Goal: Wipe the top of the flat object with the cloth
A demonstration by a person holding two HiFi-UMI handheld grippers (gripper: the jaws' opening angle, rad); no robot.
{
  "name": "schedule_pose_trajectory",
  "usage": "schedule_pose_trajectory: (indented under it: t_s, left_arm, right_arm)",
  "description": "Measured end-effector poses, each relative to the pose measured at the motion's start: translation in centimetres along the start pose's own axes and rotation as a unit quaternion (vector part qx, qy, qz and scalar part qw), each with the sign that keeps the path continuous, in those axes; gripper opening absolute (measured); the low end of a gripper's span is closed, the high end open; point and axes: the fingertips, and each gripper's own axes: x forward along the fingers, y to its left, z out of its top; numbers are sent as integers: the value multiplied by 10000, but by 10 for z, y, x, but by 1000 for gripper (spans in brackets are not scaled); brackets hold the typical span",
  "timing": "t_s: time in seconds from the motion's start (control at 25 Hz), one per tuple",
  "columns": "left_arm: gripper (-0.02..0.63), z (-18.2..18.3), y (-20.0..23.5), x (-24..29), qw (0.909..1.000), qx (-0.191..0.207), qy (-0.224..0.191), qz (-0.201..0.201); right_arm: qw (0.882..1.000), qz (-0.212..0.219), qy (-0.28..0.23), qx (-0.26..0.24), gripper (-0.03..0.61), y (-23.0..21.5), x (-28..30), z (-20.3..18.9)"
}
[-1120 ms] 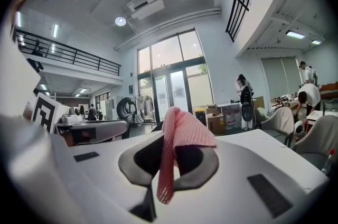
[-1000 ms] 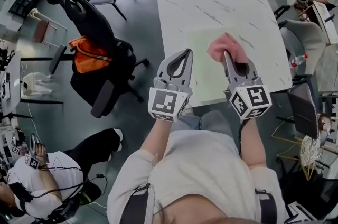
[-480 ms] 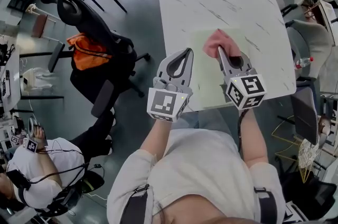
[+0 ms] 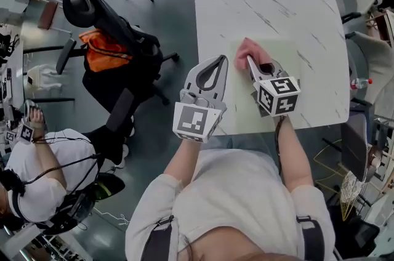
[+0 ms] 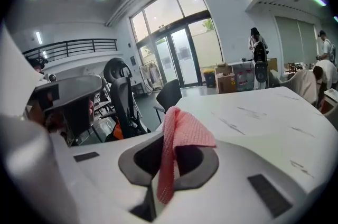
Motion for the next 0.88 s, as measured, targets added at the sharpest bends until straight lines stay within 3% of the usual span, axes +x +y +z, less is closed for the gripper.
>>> schedule_pose_trajectory:
  t_s: [0.4, 0.6, 0.76, 0.84, 0.88]
  left_arm:
    - [11, -9, 25, 11, 9997, -155, 78, 152]
    - [11, -16, 35, 20, 9995, -247, 107, 143]
    - [11, -12, 33, 15, 9996, -239, 130, 126]
    - [11, -12, 33, 14, 9996, -230, 108, 111]
    - [11, -12, 32, 13, 9996, -235, 106, 119]
  right_arm:
    - [9946, -381, 905, -323, 43, -17, 36, -27]
    - [9941, -459, 938, -289, 144, -26, 45, -28]
    - [9956, -544, 762, -95, 190, -28, 37, -22]
    - [9958, -583, 693, -107, 181, -28, 37, -19]
    - [9951, -623, 724, -238, 89, -27, 37, -19]
